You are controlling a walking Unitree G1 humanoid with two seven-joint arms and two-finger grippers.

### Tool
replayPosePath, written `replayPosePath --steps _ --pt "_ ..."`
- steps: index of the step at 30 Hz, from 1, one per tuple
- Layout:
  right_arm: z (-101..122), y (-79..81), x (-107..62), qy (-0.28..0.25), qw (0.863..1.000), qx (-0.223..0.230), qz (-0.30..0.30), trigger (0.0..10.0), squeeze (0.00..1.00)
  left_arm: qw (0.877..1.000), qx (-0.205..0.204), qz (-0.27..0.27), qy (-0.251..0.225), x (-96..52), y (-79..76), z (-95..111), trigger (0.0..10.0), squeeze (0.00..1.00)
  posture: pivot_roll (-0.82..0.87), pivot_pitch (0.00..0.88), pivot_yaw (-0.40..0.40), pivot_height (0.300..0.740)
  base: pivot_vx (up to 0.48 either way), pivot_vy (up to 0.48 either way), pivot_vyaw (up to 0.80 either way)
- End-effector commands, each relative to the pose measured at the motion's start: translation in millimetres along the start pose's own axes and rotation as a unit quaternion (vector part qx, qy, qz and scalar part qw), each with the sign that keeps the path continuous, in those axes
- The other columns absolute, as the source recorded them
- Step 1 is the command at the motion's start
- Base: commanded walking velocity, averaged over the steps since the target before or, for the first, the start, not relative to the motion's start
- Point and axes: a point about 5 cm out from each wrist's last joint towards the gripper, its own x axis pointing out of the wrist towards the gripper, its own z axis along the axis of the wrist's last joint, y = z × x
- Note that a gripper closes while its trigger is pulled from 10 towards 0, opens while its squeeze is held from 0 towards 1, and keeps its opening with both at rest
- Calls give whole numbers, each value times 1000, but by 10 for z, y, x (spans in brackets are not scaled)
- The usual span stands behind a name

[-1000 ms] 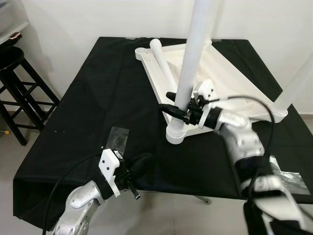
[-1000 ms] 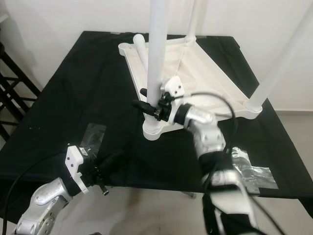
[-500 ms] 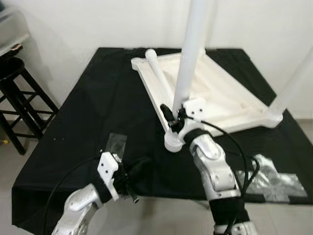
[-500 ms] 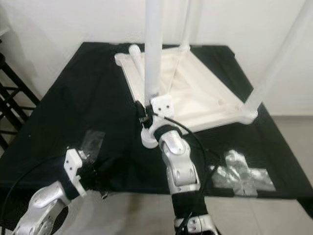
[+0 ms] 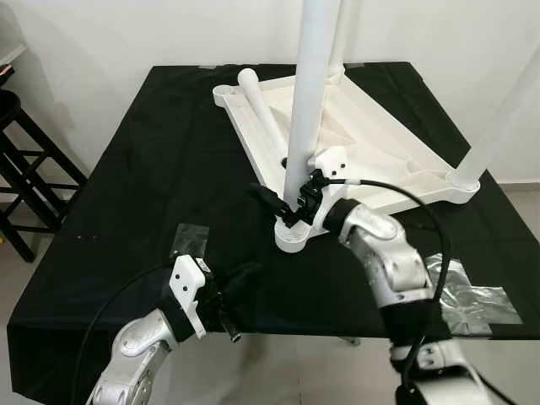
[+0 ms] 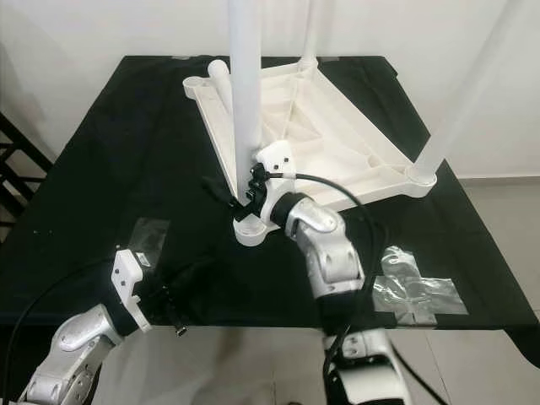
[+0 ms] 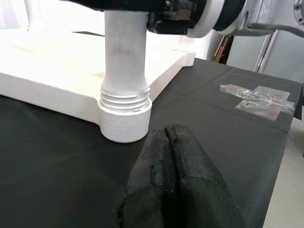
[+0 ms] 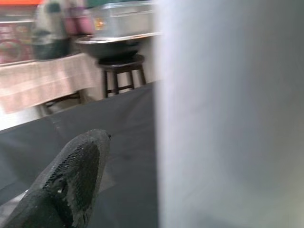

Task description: Building children table

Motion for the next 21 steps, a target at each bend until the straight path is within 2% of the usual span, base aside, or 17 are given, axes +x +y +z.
replayPosePath --steps 1,3,9,10,11,21 --pt "-1 57 50 -1 999 -1 36 10000 0 1000 -6 5 5 -15 -10 -36 10000 0 48 117 4 740 0 0 0" --pt "31 -30 40 8 996 -10 90 10000 0 1000 -6 7 5 -11 -13 -36 10000 0 54 117 3 740 0 0 0" --pt "64 -140 46 12 990 -1 140 10000 0 1000 -6 7 5 -7 -18 -39 10000 0 55 116 5 740 0 0 0" --pt "85 -188 45 11 988 8 152 902 0 1000 -6 6 5 -6 -21 -43 10000 0 54 114 6 740 0 0 0" --pt "94 -210 42 9 988 11 154 0 0 1000 -6 6 5 -5 -21 -45 10000 0 54 114 6 740 0 0 0" --pt "57 -294 -43 10 990 16 142 0 0 1000 -7 6 5 -8 -24 -45 10000 0 46 114 9 740 0 0 0"
